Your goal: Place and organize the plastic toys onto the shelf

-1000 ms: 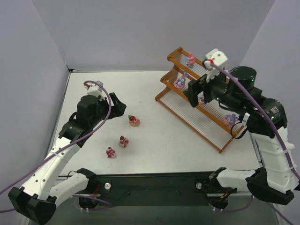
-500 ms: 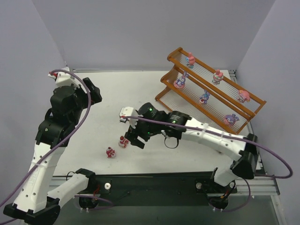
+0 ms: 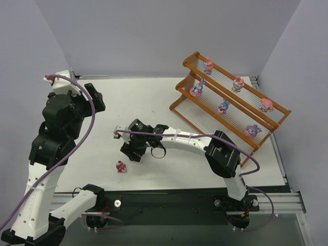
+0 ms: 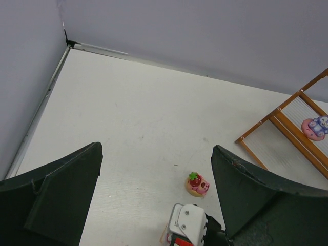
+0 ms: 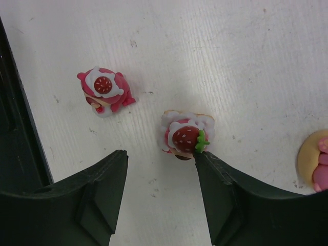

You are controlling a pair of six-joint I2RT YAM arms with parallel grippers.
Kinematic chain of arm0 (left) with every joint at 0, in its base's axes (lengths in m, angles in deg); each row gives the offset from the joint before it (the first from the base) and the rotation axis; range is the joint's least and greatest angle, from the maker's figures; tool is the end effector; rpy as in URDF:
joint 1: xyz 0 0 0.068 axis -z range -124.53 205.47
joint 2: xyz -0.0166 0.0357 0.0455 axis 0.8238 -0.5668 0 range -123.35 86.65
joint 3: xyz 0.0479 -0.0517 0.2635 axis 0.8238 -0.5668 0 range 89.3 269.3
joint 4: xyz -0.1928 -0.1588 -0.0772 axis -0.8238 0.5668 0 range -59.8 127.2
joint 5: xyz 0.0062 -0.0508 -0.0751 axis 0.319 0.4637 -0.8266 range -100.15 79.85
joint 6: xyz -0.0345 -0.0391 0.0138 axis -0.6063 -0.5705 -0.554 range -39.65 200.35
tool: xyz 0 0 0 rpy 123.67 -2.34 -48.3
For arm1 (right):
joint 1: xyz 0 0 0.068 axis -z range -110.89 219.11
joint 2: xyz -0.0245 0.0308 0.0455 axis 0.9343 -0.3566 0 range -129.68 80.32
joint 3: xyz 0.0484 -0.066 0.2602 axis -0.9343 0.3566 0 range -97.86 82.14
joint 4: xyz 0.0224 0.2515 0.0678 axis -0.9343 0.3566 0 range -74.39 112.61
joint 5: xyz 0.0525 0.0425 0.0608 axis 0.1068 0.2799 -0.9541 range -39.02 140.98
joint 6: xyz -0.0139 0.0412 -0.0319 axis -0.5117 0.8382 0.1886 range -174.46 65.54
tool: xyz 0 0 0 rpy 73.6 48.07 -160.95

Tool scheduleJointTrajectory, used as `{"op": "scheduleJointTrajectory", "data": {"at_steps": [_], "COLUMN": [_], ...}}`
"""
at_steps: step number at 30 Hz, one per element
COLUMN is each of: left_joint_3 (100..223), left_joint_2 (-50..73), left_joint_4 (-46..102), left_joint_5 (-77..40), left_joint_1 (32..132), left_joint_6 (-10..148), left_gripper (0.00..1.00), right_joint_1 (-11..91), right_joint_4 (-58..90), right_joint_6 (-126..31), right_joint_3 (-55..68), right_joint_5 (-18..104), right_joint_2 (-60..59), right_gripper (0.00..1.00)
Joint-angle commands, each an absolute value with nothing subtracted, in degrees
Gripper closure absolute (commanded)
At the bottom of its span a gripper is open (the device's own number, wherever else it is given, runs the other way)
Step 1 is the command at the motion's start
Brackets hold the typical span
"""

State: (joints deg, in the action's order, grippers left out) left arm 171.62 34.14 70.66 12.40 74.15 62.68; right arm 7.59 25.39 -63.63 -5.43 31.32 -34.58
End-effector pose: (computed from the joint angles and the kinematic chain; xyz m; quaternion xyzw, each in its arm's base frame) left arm 0.1437 -0.0341 0.4770 -0.1182 0.7559 -0.0523 0.6418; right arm 0.2099 0.4119 0.2290 -0.5724 0.6756 0.3308 0.3264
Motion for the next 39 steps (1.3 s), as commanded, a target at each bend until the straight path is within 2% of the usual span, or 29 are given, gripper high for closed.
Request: {"op": "scheduleJointTrajectory", "data": {"at_steps": [1,18,21,24,25,27,39], "left_joint_3": [171.92,169.72,169.46,169.28,169.28,169.19,169.19], "left_joint_2": [33.91,33.03,33.03,32.95,32.95,32.95,32.59], "left_joint_4": [70.54,69.31,69.22,69.22,69.13,69.22,68.96], "left_joint_5": [10.6,7.61,7.52,7.43,7.43,7.43,6.99], "left_joint_1": [74.8,75.07,75.07,74.98,74.98,74.98,74.98], "left_joint_6": [63.91,63.04,62.95,62.86,62.86,62.77,62.16], "left_gripper": [0.03,0.03,0.03,0.03,0.03,0.03,0.03], "right_joint_1": [9.78,10.31,10.31,10.22,10.22,10.22,10.83], "right_joint_4": [21.24,25.62,26.68,28.61,29.75,31.6,33.01], "right_joint_6": [-63.87,-64.92,-65.01,-64.31,-63.87,-62.73,-42.19], "right_joint_3": [-8.56,-11.55,-12.17,-13.83,-15.93,-17.0,-12.8], "right_joint_5": [27.16,24.53,24.87,27.24,27.95,30.49,49.48], "right_joint_2": [-34.38,-39.56,-40.53,-41.58,-42.02,-42.12,-31.15], "right_gripper": [0.43,0.44,0.56,0.78,0.92,0.99,1.0]}}
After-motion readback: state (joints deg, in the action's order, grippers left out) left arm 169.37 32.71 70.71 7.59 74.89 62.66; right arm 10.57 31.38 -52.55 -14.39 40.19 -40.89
